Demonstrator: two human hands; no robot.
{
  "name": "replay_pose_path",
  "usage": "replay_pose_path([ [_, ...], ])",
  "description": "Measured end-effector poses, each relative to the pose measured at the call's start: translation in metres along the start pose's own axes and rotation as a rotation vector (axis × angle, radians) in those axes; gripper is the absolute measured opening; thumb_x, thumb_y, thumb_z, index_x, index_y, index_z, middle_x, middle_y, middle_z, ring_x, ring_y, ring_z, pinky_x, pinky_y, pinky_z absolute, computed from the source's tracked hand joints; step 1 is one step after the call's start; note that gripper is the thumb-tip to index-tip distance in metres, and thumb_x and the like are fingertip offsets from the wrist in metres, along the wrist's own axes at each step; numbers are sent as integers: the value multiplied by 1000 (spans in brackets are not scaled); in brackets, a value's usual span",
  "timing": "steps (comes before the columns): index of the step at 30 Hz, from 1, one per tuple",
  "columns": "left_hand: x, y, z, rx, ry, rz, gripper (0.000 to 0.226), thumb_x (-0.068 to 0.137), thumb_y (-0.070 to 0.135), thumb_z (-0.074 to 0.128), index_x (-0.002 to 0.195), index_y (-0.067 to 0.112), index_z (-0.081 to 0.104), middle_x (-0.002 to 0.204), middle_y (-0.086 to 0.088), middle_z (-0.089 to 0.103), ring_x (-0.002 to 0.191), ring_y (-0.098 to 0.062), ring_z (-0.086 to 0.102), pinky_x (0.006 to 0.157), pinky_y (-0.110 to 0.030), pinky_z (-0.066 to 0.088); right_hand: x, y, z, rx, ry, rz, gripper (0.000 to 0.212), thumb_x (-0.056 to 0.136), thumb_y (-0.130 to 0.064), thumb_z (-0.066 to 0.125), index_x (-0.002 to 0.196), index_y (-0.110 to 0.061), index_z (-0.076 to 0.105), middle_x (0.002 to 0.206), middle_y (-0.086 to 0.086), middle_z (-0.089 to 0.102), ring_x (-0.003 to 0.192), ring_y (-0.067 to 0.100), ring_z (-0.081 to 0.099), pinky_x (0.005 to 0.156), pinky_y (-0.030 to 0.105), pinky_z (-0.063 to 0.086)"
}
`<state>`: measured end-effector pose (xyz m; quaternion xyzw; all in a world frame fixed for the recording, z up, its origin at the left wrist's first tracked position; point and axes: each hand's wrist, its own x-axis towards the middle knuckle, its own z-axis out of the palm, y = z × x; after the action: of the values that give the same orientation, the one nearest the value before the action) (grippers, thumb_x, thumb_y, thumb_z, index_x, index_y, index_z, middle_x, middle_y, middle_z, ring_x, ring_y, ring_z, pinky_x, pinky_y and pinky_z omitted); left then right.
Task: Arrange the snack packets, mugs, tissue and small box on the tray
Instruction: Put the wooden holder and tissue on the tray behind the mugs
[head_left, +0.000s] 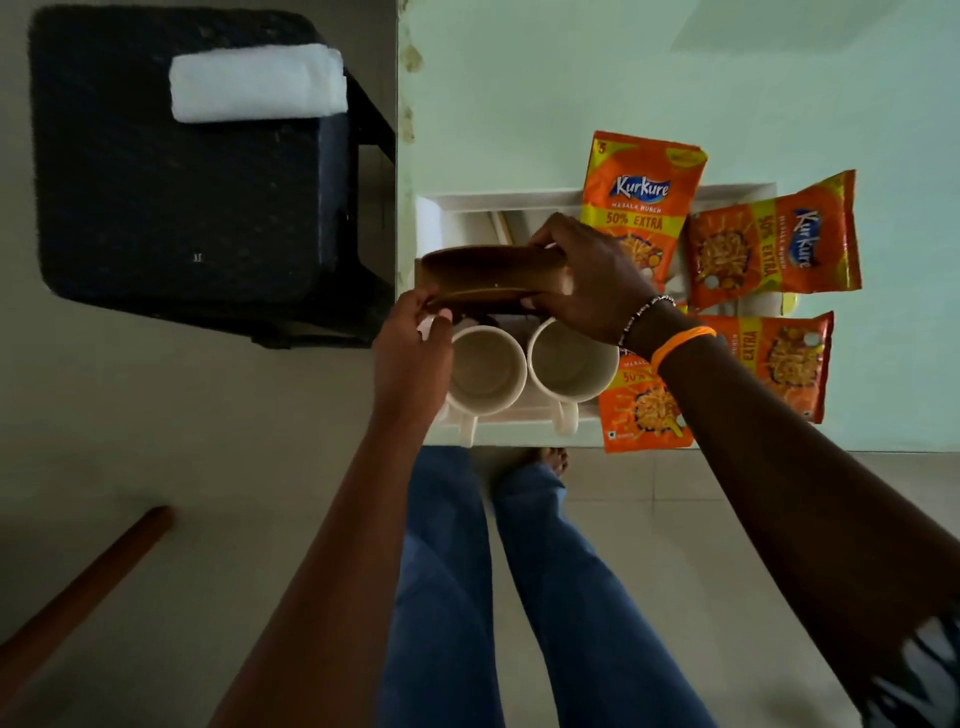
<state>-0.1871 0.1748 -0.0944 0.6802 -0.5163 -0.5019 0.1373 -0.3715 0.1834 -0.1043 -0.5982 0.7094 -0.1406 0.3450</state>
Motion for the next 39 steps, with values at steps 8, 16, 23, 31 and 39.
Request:
replay_pose_path([
  [8, 7, 2, 10, 86, -121, -29, 29, 94, 23, 44, 118, 17, 60, 109, -8, 64, 102, -23, 57, 85, -30, 42, 0, 11, -1, -3, -81, 74, 52, 66, -20, 78, 110, -7, 53, 114, 16, 61, 106, 30, 56, 83, 30, 44],
  [16, 26, 4, 3, 64, -177, 3, 29, 94, 20, 44, 116, 9, 60, 105, -13, 65, 88, -16, 56, 68, -18, 40, 8, 4, -7, 52, -154, 169, 50, 71, -34, 74, 111, -12, 55, 116, 11, 63, 107, 25, 57, 87, 31, 46],
  [23, 81, 11, -59, -89, -19, -28, 34, 92, 18, 50, 126, 17, 54, 111, 4, 58, 98, -10, 56, 89, -27, 48, 68, -68, 4, 313, 62, 179, 22, 85, -23, 61, 101, -9, 61, 96, 1, 64, 80, 11, 59, 64, -1, 39],
  [31, 161, 13, -133, -193, 57, -74, 34, 91, 20, 49, 125, 23, 53, 123, 4, 56, 114, -11, 53, 106, -37, 41, 175, -137, 53, 519, 187, 370, 43, 83, -17, 62, 120, -2, 45, 119, 14, 58, 113, 25, 55, 93, 29, 42],
  [39, 197, 3, -163, -249, 97, -126, 49, 91, 21, 50, 138, 25, 35, 136, 1, 50, 117, -11, 51, 101, -32, 43, 228, -150, 72, 641, 235, 623, 47, 77, -29, 70, 108, 5, 61, 110, 21, 65, 102, 33, 62, 91, 42, 48],
])
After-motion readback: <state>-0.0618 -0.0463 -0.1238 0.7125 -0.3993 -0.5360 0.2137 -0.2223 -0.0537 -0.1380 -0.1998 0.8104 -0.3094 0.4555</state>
